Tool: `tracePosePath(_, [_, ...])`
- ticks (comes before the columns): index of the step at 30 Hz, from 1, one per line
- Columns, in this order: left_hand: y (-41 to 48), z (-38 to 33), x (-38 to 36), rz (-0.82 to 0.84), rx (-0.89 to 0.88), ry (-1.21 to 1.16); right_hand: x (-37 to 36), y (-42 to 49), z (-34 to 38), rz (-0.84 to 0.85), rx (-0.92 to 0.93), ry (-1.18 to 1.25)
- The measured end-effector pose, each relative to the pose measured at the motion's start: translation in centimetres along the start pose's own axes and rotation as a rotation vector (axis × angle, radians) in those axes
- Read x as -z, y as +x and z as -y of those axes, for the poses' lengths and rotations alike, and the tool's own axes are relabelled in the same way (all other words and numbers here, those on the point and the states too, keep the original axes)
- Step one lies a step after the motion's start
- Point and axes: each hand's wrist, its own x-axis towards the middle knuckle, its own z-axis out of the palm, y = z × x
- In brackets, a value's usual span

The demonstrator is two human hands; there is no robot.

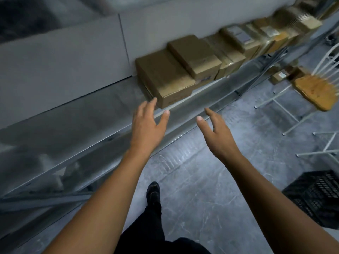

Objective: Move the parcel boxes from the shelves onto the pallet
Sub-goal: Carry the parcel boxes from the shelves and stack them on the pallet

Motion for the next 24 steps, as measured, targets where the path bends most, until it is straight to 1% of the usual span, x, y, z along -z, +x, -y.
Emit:
tracePosePath(5, [6.5,0.2,-1.8,0.038,0.016,0.024,-0.9,5.4,0.4,0.007,-0.010,0.012])
tracePosePath(10, [9.7,0.5,-3.8,0.062,0.055,0.074,-1.8,8.8,0.0,0.064,-0.031,0.020])
tracePosePath(13, [9.9,1.5,-4.9,0.055,0.110,0.067,-2.1,10.9,-0.5,0.077,-0.027,0.010])
tracePosePath(16, [9.3,2.2,-5.6,0.006,0.095,0.019,-2.3,12.8,-1.0,0.095,-0.011,0.021])
tracePosePath(19, [8.8,1.9,-6.0,-0.041,0.108,-0.015,-2.6,14.3,-1.4,0.113,-0.019,0.078])
tracePosePath(24, [7.8,1.2,-6.6,-0.101,0.148,-0.034,-3.2,16.2,-1.6,0.201,-0.060,0.168])
